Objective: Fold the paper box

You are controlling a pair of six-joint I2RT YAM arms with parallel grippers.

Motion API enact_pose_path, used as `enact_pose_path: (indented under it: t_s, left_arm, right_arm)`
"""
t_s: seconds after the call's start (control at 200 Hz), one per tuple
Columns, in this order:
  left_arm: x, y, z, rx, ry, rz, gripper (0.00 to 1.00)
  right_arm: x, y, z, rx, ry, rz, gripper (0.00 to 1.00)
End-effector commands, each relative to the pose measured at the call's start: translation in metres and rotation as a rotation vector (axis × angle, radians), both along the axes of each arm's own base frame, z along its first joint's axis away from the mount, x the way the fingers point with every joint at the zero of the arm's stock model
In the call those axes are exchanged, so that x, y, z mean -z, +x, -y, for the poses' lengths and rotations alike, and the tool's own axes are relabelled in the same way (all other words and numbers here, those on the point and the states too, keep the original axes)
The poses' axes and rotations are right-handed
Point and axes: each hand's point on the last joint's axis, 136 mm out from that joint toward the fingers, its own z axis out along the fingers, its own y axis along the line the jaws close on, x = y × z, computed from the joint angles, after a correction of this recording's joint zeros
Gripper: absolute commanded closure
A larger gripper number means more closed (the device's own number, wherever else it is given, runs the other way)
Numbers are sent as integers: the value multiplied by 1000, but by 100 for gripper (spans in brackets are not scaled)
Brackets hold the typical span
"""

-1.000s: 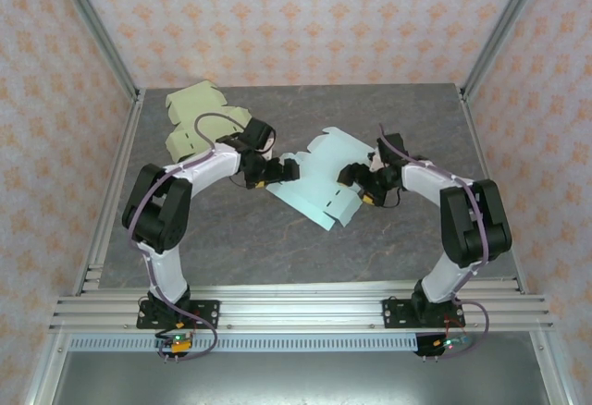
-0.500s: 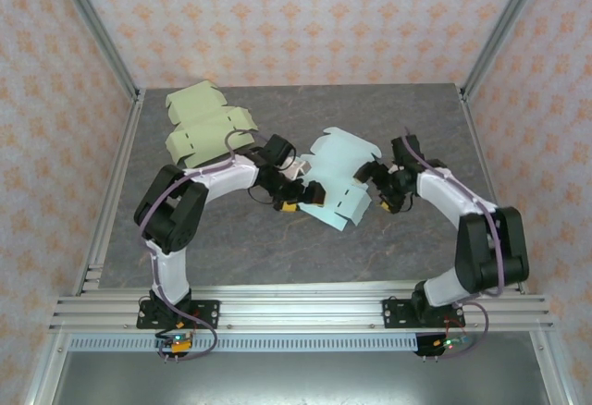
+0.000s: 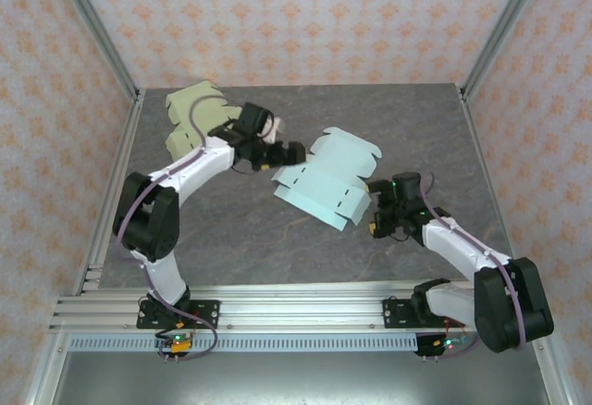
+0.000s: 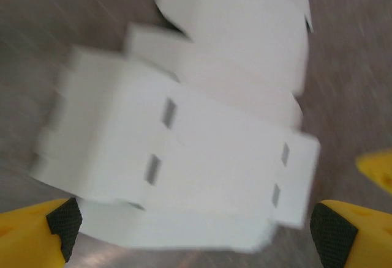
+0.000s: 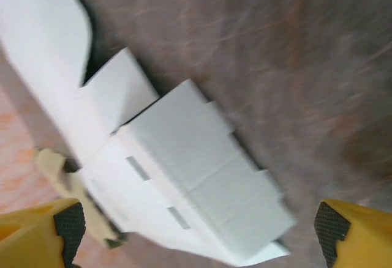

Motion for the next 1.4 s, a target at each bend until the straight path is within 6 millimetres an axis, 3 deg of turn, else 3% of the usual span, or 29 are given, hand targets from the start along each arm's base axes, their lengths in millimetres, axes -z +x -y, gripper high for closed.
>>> enact_pose_path:
  t_s: [0.0,0.045,0.08,0.185,0.455,0.591,0.676,0.771,0.921,1.151,1.396]
  left_arm:
    - [23,38,-21,-68,219,121,0]
    - [26,47,-13,-55,192,143,0]
    - [42,52,-6,-42,175,119,0]
    - [56,54,15,-13,89,93,0]
    - [84,1,50,124,99,17,1]
    - [94,-26,51,117,93,-59,1]
    - [100,-37,40,81,128,-104,1]
    - [102,-42,29,45,170,-137,1]
    - [95,-44,35,52,140,-158,2]
    - [95,-44,36,52,140,-179,2]
    - [93,-48,40,75,122,-185,2]
  right_arm:
    - [-20,12,-28,113,139,61,1]
    - [-24,12,-35,144,155,85,1]
    - [-26,12,-39,157,159,96,1]
    - [-25,12,-35,200,134,119,1]
    - [-2,2,-23,268,118,86,0]
    - [-1,-7,-16,279,95,64,1]
    - [0,-18,-8,295,74,33,1]
    - [-5,-30,-4,301,63,17,1]
    - [-2,-39,-3,312,51,21,1]
    - [6,-26,-12,321,70,80,0]
    - [8,-12,-9,360,55,145,20]
